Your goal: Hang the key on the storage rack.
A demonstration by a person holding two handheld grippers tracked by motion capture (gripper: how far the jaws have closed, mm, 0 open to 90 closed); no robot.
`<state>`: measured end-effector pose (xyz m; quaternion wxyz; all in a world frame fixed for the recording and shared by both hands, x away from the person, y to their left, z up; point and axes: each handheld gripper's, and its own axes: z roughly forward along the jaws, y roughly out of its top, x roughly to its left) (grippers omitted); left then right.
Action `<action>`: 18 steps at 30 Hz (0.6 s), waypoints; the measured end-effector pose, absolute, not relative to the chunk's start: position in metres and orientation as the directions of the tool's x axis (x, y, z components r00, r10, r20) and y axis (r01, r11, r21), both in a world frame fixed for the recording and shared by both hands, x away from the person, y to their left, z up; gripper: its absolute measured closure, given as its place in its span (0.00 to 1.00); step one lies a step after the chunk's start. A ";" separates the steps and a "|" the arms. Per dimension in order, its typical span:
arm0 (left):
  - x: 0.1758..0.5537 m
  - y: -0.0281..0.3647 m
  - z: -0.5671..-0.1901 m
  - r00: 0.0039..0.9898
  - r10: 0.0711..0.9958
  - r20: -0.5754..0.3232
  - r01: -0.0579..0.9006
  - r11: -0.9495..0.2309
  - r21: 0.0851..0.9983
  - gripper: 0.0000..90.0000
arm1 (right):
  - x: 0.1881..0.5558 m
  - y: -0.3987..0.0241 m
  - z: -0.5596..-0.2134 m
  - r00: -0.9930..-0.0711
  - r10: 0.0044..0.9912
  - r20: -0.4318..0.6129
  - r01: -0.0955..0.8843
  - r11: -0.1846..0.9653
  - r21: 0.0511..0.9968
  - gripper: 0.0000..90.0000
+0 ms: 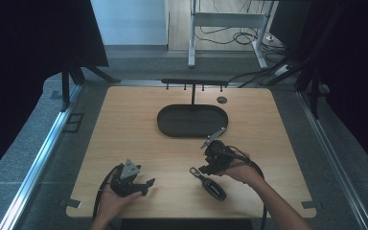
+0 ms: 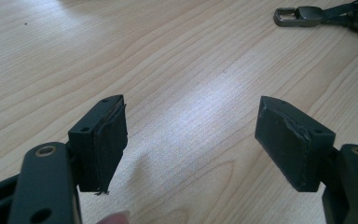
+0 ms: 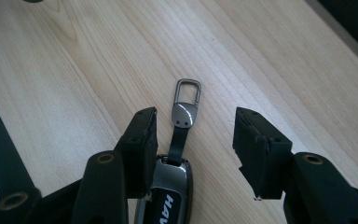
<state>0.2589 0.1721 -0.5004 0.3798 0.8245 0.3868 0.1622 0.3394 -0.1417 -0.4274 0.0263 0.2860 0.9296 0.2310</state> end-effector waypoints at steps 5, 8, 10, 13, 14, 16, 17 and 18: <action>0.259 0.172 -0.500 0.647 0.762 -0.029 0.515 -0.410 0.753 0.28 | 0.341 -0.132 -0.435 -0.837 0.541 0.084 0.526 0.752 0.398 0.56; 0.259 0.172 -0.500 0.647 0.762 -0.029 0.515 -0.409 0.753 0.28 | 0.342 -0.129 -0.439 -0.839 0.539 0.078 0.525 0.762 0.379 0.56; 0.259 0.172 -0.500 0.649 0.761 -0.028 0.515 -0.411 0.752 0.28 | 0.342 -0.127 -0.442 -0.840 0.537 0.080 0.525 0.766 0.371 0.57; 0.259 0.172 -0.500 0.649 0.761 -0.029 0.515 -0.411 0.752 0.28 | 0.343 -0.125 -0.446 -0.836 0.543 0.084 0.533 0.765 0.362 0.58; 0.259 0.172 -0.500 0.649 0.761 -0.029 0.515 -0.411 0.752 0.28 | 0.343 -0.125 -0.446 -0.836 0.543 0.084 0.533 0.765 0.362 0.58; 0.259 0.172 -0.500 0.648 0.761 -0.030 0.516 -0.410 0.752 0.28 | 0.344 -0.124 -0.449 -0.835 0.544 0.081 0.535 0.770 0.347 0.58; 0.259 0.172 -0.501 0.648 0.761 -0.030 0.516 -0.410 0.752 0.28 | 0.345 -0.123 -0.450 -0.839 0.539 0.078 0.530 0.775 0.344 0.58; 0.259 0.172 -0.501 0.648 0.761 -0.030 0.516 -0.410 0.752 0.28 | 0.345 -0.123 -0.451 -0.838 0.539 0.080 0.532 0.776 0.338 0.59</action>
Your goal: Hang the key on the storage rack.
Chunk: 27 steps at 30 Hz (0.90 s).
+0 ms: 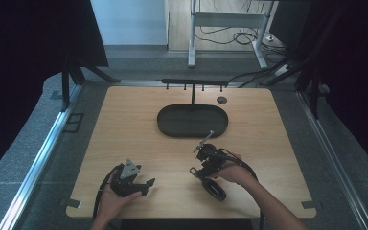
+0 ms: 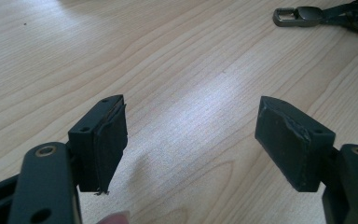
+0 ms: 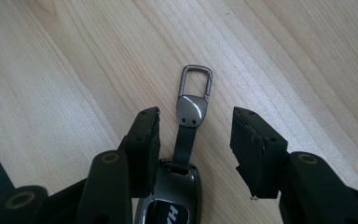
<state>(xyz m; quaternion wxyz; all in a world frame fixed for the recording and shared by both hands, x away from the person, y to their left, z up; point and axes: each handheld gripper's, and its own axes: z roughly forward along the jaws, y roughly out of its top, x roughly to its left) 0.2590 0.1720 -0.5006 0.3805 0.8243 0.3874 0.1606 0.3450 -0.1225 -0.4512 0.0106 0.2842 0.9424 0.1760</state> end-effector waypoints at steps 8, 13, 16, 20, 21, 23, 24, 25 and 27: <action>0.259 0.172 -0.501 0.648 0.761 -0.031 0.517 -0.410 0.751 0.28 | 0.347 -0.119 -0.454 -0.840 0.538 0.077 0.533 0.789 0.306 0.59; 0.259 0.172 -0.501 0.649 0.760 -0.031 0.517 -0.411 0.751 0.28 | 0.348 -0.116 -0.459 -0.845 0.530 0.075 0.529 0.804 0.273 0.62; 0.259 0.172 -0.500 0.650 0.759 -0.031 0.517 -0.412 0.751 0.28 | 0.349 -0.115 -0.461 -0.843 0.533 0.075 0.533 0.807 0.253 0.64; 0.259 0.172 -0.500 0.649 0.760 -0.032 0.517 -0.410 0.752 0.28 | 0.350 -0.115 -0.464 -0.838 0.540 0.077 0.542 0.807 0.234 0.67; 0.259 0.172 -0.500 0.649 0.760 -0.032 0.517 -0.410 0.751 0.28 | 0.350 -0.115 -0.464 -0.838 0.540 0.080 0.543 0.807 0.232 0.67; 0.259 0.172 -0.500 0.650 0.759 -0.031 0.516 -0.411 0.752 0.28 | 0.351 -0.114 -0.466 -0.836 0.543 0.079 0.546 0.809 0.220 0.67; 0.259 0.172 -0.500 0.650 0.759 -0.031 0.517 -0.412 0.750 0.28 | 0.350 -0.112 -0.467 -0.837 0.542 0.071 0.544 0.812 0.212 0.67; 0.259 0.172 -0.500 0.651 0.759 -0.031 0.516 -0.412 0.751 0.28 | 0.350 -0.112 -0.468 -0.838 0.541 0.070 0.542 0.813 0.212 0.67; 0.259 0.172 -0.500 0.650 0.759 -0.031 0.517 -0.412 0.750 0.28 | 0.349 -0.110 -0.469 -0.837 0.544 0.065 0.545 0.814 0.202 0.68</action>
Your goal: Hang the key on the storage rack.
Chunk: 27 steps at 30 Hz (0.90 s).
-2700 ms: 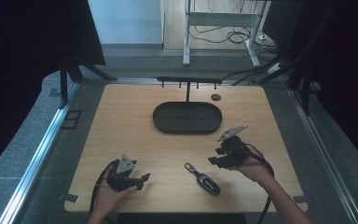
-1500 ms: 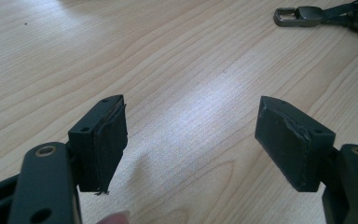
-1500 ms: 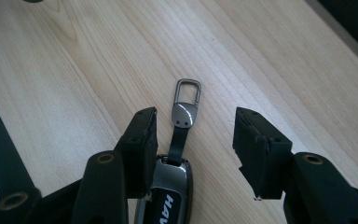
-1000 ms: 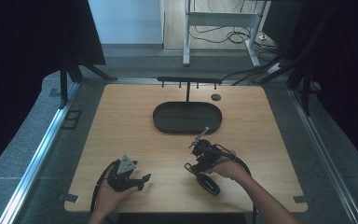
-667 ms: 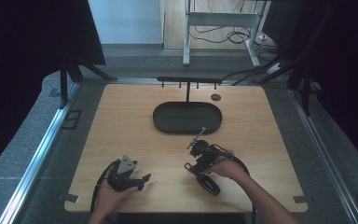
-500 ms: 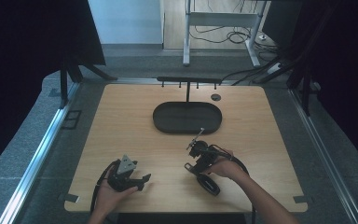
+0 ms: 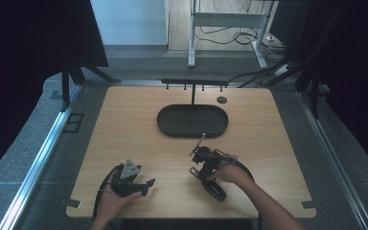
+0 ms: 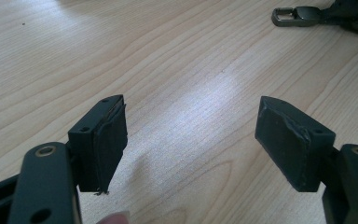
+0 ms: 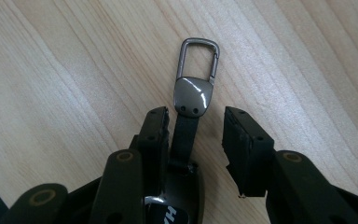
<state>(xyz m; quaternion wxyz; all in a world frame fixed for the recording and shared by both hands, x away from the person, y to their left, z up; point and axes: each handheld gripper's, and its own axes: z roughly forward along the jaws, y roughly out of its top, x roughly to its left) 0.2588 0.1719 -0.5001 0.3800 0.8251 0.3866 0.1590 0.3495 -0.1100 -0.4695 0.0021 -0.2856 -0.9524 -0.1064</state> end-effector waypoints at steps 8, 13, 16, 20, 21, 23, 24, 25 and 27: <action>0.259 0.173 -0.500 0.649 0.760 -0.034 0.519 -0.410 0.750 0.28 | 0.348 -0.105 -0.477 -0.844 0.535 0.043 0.534 0.829 0.170 0.72; 0.259 0.173 -0.500 0.650 0.760 -0.033 0.518 -0.411 0.750 0.28 | 0.347 -0.103 -0.478 -0.843 0.535 0.045 0.535 0.829 0.164 0.75; 0.259 0.173 -0.500 0.650 0.760 -0.032 0.518 -0.411 0.750 0.28 | 0.347 -0.103 -0.478 -0.841 0.539 0.036 0.537 0.828 0.160 0.79; 0.259 0.172 -0.500 0.650 0.760 -0.033 0.519 -0.412 0.749 0.28 | 0.345 -0.102 -0.478 -0.838 0.546 0.013 0.541 0.827 0.152 0.81; 0.259 0.172 -0.500 0.649 0.760 -0.033 0.518 -0.411 0.750 0.28 | 0.345 -0.102 -0.478 -0.835 0.550 0.013 0.545 0.824 0.152 0.81; 0.259 0.172 -0.500 0.651 0.758 -0.031 0.518 -0.413 0.749 0.28 | 0.344 -0.103 -0.478 -0.828 0.560 0.016 0.555 0.817 0.154 0.83; 0.259 0.171 -0.500 0.651 0.758 -0.031 0.518 -0.414 0.749 0.28 | 0.344 -0.103 -0.478 -0.826 0.564 0.017 0.559 0.815 0.154 0.84; 0.258 0.171 -0.500 0.652 0.758 -0.031 0.517 -0.414 0.749 0.28 | 0.344 -0.103 -0.478 -0.824 0.566 0.017 0.562 0.813 0.154 0.86; 0.259 0.171 -0.500 0.652 0.757 -0.032 0.517 -0.414 0.749 0.28 | 0.343 -0.103 -0.478 -0.825 0.565 0.018 0.561 0.814 0.151 0.88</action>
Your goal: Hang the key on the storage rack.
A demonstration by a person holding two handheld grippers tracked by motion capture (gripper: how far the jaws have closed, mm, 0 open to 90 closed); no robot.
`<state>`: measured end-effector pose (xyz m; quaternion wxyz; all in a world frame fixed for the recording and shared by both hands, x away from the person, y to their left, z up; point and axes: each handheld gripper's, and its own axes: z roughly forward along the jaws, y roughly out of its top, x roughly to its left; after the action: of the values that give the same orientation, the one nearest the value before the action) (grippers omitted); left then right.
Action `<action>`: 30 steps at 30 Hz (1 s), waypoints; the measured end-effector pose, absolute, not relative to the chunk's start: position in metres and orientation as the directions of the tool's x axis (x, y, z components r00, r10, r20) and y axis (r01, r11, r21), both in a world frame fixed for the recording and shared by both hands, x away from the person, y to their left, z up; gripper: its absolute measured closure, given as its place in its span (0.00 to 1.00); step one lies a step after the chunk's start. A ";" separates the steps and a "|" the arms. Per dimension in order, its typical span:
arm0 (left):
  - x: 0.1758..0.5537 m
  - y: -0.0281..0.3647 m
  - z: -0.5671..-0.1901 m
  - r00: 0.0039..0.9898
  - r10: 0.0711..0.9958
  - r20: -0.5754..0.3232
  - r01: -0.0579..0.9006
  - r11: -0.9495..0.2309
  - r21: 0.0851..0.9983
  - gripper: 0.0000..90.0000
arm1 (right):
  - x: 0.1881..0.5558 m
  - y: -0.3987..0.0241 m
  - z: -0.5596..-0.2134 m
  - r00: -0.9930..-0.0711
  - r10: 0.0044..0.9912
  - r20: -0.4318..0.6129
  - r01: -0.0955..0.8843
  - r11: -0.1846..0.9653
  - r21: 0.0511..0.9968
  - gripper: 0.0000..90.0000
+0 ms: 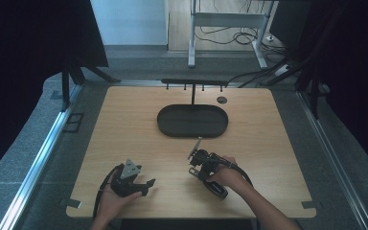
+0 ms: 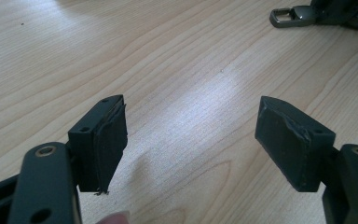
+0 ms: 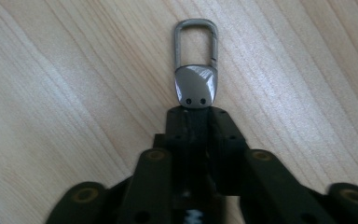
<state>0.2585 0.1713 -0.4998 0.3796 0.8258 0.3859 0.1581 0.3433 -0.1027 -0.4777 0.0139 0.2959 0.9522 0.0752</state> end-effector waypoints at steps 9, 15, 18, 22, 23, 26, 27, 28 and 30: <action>0.259 0.171 -0.500 0.653 0.757 -0.030 0.516 -0.416 0.749 0.28 | 0.342 -0.104 -0.478 -0.820 0.573 0.017 0.567 0.807 0.165 0.90; 0.259 0.170 -0.501 0.654 0.756 -0.030 0.516 -0.417 0.748 0.28 | 0.342 -0.105 -0.478 -0.819 0.574 0.014 0.567 0.804 0.181 0.90; 0.259 0.171 -0.501 0.654 0.756 -0.031 0.516 -0.416 0.749 0.28 | 0.342 -0.106 -0.478 -0.820 0.573 0.020 0.566 0.803 0.187 0.90; 0.259 0.171 -0.500 0.653 0.757 -0.032 0.517 -0.415 0.749 0.28 | 0.342 -0.107 -0.478 -0.820 0.572 0.024 0.565 0.801 0.198 0.90; 0.259 0.171 -0.500 0.653 0.757 -0.031 0.517 -0.415 0.749 0.28 | 0.342 -0.107 -0.478 -0.820 0.572 0.021 0.564 0.801 0.201 0.90; 0.259 0.171 -0.500 0.653 0.757 -0.032 0.517 -0.414 0.749 0.28 | 0.341 -0.108 -0.476 -0.817 0.576 0.024 0.567 0.795 0.216 0.90; 0.259 0.171 -0.500 0.653 0.757 -0.032 0.517 -0.414 0.749 0.28 | 0.341 -0.109 -0.476 -0.819 0.573 0.029 0.565 0.796 0.219 0.90; 0.259 0.171 -0.500 0.653 0.757 -0.032 0.517 -0.415 0.749 0.28 | 0.341 -0.110 -0.475 -0.819 0.573 0.027 0.564 0.795 0.225 0.90; 0.259 0.171 -0.501 0.653 0.757 -0.031 0.517 -0.415 0.749 0.28 | 0.341 -0.112 -0.474 -0.816 0.577 0.033 0.567 0.790 0.235 0.90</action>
<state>0.2590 0.1711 -0.5005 0.3794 0.8262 0.3853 0.1580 0.3408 -0.1118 -0.4745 0.0204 0.3023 0.9457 0.1177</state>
